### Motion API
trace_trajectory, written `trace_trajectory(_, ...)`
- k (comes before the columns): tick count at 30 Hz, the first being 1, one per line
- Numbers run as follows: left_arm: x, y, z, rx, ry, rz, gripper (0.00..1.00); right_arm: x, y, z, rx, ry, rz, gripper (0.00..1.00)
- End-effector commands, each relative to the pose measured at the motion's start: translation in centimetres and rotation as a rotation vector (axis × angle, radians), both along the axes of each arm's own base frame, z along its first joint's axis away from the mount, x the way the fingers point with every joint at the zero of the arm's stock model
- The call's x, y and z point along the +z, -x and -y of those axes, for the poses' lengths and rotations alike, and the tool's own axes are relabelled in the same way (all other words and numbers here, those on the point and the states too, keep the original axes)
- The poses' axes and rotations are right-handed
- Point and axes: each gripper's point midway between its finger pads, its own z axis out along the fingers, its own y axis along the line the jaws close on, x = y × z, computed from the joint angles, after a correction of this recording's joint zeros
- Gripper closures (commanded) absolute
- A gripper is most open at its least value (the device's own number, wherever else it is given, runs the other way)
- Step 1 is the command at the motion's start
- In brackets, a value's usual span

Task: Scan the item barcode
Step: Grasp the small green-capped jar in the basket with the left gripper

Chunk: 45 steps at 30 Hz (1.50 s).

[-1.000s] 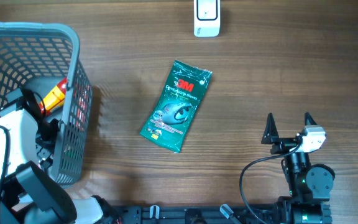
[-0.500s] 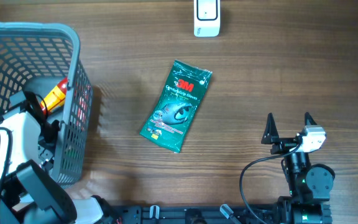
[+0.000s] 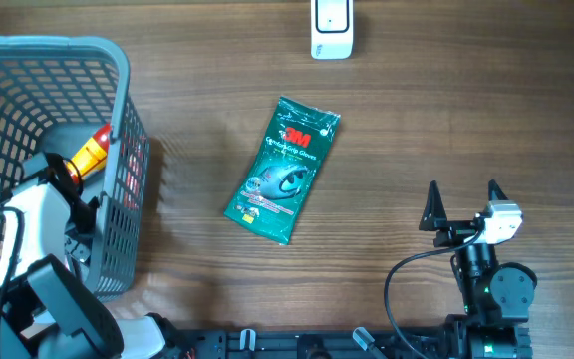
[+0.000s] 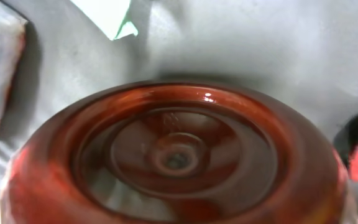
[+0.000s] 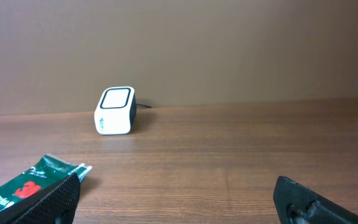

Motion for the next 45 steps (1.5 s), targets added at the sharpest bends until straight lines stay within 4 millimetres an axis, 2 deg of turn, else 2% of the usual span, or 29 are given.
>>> trace_trajectory(1, 3.6, -2.7, -1.1, -0.003, -0.040, 0.109, 0.39, 0.2, 0.0, -0.2, 0.012, 0.013, 0.010, 0.00)
trace_trajectory(6, 8.1, -4.6, -2.2, -0.005, -0.090, 0.196, 0.39, 0.2, 0.0, -0.2, 0.012, 0.013, 0.010, 0.00)
trace_trajectory(11, 13.9, -6.2, -3.1, -0.007, -0.158, 0.314, 0.39, 0.2, 0.0, -0.2, 0.012, 0.013, 0.010, 0.00)
trace_trajectory(17, 19.1, -7.2, -2.9, -0.015, -0.201, 0.459, 0.39, 0.2, 0.0, -0.2, 0.012, 0.013, 0.010, 0.00)
trace_trajectory(25, 21.8, -7.2, -1.2, -0.069, -0.230, 0.548, 0.39, 0.2, 0.0, -0.2, 0.012, 0.013, 0.010, 0.00)
trace_trajectory(37, 25.0, -8.7, 2.4, -0.199, -0.257, 0.695, 0.38, 0.2, 0.0, -0.2, 0.012, 0.013, 0.010, 0.00)
trace_trajectory(45, 27.6, -8.4, 2.7, -0.232, -0.312, 0.797, 0.38, 0.2, 0.0, -0.2, 0.012, 0.013, 0.010, 0.00)
